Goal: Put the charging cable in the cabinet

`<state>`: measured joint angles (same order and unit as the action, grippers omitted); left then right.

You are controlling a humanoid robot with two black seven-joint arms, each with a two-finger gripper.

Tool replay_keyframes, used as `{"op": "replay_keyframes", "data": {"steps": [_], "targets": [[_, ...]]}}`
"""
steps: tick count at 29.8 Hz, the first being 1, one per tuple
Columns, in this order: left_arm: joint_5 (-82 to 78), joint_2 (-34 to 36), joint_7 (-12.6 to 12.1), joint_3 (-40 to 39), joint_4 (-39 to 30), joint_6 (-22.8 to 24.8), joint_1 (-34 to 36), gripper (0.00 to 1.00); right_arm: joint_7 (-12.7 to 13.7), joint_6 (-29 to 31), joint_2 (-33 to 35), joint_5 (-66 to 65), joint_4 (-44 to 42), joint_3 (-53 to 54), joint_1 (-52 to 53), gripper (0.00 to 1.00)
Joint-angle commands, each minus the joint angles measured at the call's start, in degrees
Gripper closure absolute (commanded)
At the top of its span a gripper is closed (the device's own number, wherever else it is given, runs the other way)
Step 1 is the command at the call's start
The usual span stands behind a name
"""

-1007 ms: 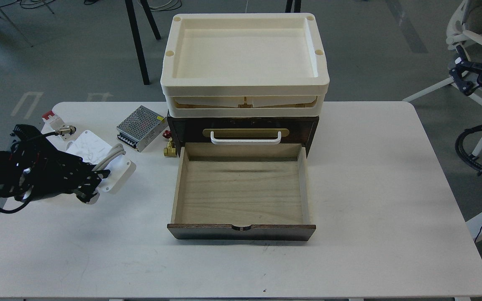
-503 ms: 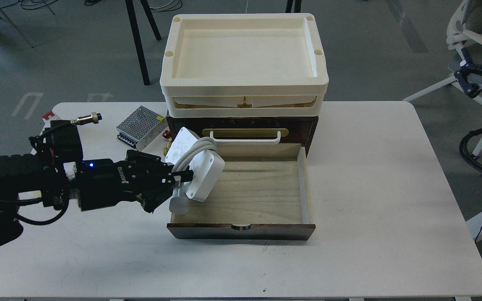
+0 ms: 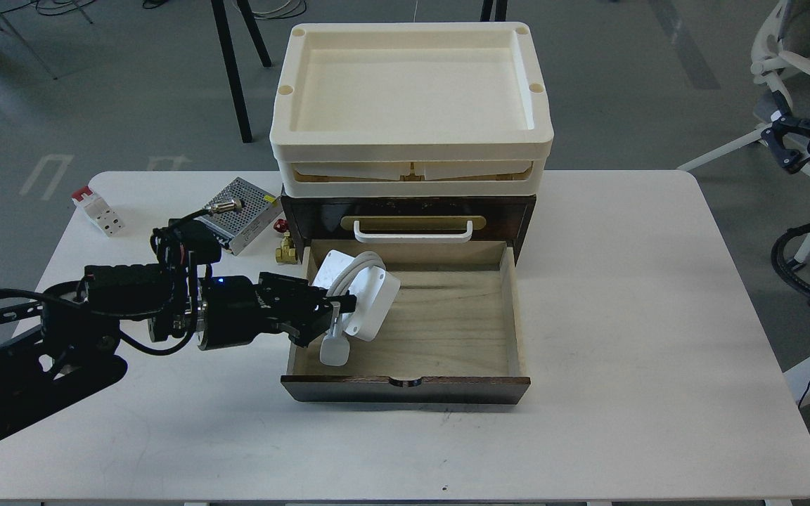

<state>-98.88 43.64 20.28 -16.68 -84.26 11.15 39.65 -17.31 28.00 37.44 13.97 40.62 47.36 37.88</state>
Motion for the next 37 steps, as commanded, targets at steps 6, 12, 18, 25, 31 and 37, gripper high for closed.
{"op": "replay_keyframes", "data": {"steps": [6, 12, 18, 25, 31, 37], "targets": [[3.4, -5.1, -3.1, -0.3, 3.7, 0.9, 0.2, 0.46, 0.0, 0.0, -0.1, 0.0, 0.0, 0.0, 0.0, 0.00], [13.6, -4.8, -1.0, -1.0, 3.0, 0.7, 0.4, 0.05, 0.0, 0.0, -0.3, 0.0, 0.1, 0.1, 0.0, 0.00], [26.1, -0.6, 7.7, -5.8, 2.6, 1.7, -0.5, 0.01, 0.0, 0.0, -0.6, 0.0, 0.3, 0.0, 0.3, 0.00], [61.6, 10.9, 7.7, -10.9, 7.8, 16.9, 0.3, 0.01, 0.1, 0.0, -1.4, -1.0, 1.1, -0.8, 3.6, 0.00], [83.5, 8.6, 7.7, -21.8, 29.6, 16.9, 3.0, 0.01, 0.1, 0.0, -6.8, -5.5, 2.8, -1.0, 5.4, 0.00], [86.4, -4.3, 7.7, -22.8, 46.4, 16.9, 10.9, 0.01, 0.0, 0.0, -11.1, -8.3, 3.0, -1.0, 5.5, 0.00]]}}
